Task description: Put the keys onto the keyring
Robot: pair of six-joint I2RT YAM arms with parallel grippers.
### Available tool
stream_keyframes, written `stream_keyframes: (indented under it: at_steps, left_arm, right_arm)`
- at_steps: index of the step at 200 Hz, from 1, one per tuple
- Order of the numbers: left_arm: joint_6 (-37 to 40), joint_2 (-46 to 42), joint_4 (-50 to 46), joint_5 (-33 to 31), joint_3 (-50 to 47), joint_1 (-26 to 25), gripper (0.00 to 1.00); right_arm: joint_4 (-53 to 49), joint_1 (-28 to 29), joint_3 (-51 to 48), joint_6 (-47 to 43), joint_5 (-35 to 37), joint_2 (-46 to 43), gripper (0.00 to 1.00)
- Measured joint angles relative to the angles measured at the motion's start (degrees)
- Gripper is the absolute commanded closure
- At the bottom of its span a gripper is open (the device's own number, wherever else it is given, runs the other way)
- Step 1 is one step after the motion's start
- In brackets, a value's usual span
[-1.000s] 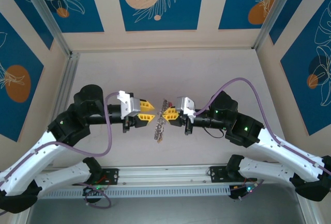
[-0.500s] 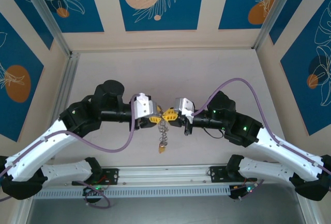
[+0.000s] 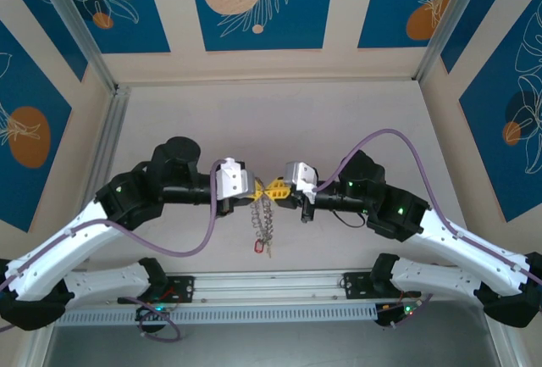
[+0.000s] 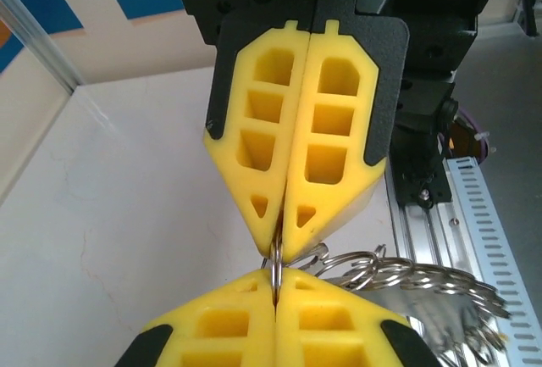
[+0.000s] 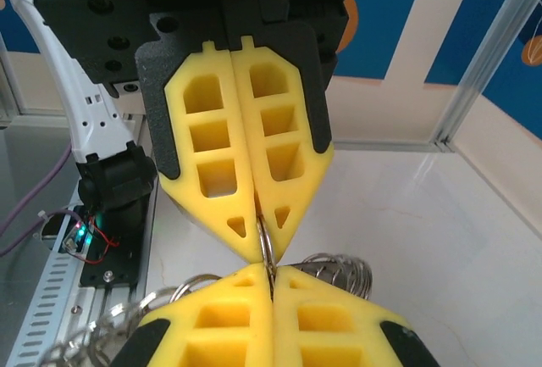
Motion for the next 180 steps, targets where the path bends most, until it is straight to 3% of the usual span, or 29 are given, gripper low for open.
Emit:
stream_keyframes:
  at_steps: [30, 62, 133, 180]
  left_arm:
    - [-3.0, -3.6, 5.3, 2.1, -4.4, 0.2, 1.00]
    - [-6.4, -5.4, 11.0, 3.2, -7.4, 0.9, 1.00]
    - [-12.5, -6.6, 22.8, 7.7, -12.3, 2.2, 1.00]
    - [-17.6, -7.7, 32.2, 11.5, -17.5, 4.0, 1.00]
  right_arm:
    - [3.5, 1.6, -2.8, -0.8, 0.0, -2.0, 0.85]
    - [3.3, 2.0, -3.6, -1.1, 0.0, -3.4, 0.83]
    - [4.2, 2.3, -5.1, -1.1, 2.0, -4.1, 0.95]
    - [4.5, 2.3, -5.2, -1.2, 3.2, -4.0, 0.97]
